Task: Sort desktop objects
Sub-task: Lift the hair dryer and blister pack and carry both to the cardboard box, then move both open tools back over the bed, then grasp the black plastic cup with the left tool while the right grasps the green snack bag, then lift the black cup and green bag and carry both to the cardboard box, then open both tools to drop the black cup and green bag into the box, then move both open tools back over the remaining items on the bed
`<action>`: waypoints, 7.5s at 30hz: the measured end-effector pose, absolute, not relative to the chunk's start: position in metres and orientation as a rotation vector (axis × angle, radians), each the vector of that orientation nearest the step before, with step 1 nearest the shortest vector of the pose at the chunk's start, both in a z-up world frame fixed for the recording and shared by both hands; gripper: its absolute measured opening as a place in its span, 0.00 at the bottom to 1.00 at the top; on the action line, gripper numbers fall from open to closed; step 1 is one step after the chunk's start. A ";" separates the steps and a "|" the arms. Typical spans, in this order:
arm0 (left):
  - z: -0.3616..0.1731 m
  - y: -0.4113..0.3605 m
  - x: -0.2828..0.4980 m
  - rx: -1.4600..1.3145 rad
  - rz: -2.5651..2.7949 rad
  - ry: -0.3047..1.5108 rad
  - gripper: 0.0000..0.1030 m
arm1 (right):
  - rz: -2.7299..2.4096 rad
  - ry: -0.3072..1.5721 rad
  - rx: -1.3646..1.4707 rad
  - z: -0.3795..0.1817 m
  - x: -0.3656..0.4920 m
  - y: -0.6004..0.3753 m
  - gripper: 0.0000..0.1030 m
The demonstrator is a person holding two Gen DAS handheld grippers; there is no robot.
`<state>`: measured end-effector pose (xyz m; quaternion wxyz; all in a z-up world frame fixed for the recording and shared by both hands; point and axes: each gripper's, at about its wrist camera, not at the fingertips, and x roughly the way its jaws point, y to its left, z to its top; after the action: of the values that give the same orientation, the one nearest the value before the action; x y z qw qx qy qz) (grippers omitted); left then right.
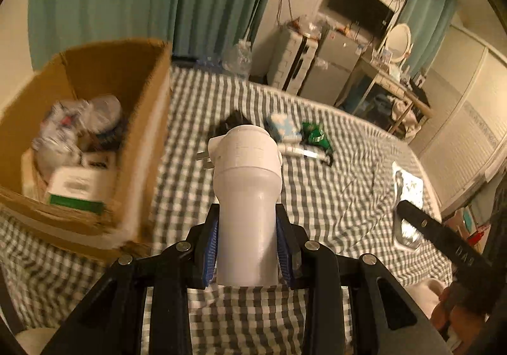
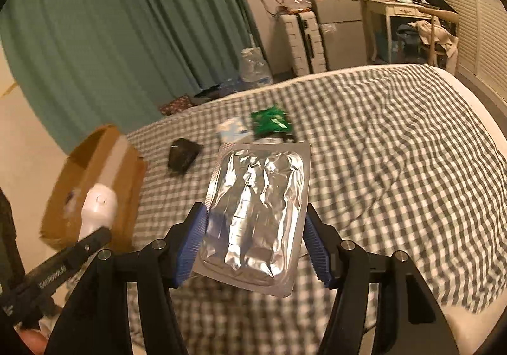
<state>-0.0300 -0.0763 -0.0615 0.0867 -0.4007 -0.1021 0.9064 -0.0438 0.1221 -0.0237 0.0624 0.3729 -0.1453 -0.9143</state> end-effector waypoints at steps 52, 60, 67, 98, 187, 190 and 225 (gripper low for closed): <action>-0.052 -0.201 -0.086 -1.190 2.855 -0.247 0.85 | -2.571 -0.441 1.054 0.020 -0.124 -0.006 0.73; -0.059 -0.114 -0.076 -1.226 2.800 -0.246 0.97 | -2.770 -0.337 0.944 0.040 -0.090 0.077 0.73; -0.073 -0.055 -0.078 -1.219 2.761 -0.125 0.98 | -2.862 -0.407 0.889 0.033 -0.087 0.145 0.73; -0.213 -0.055 -0.276 -1.370 2.877 0.126 0.98 | -2.810 -0.109 1.026 -0.108 -0.271 0.139 0.74; -0.042 -0.228 -0.060 -1.066 2.851 0.229 0.96 | -2.729 0.009 0.840 0.060 -0.064 -0.082 0.56; -0.042 -0.216 -0.048 -1.110 2.863 0.178 0.96 | -2.821 0.101 0.807 0.070 -0.041 -0.053 0.58; -0.142 0.032 -0.140 -1.303 2.662 0.082 0.96 | -2.930 -0.461 1.075 -0.084 -0.130 0.205 0.76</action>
<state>-0.1400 0.0318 -0.1421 0.0881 -0.4376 0.0277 0.8944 -0.1299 0.2052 -0.0845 -0.0068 0.3408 -0.1462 -0.9287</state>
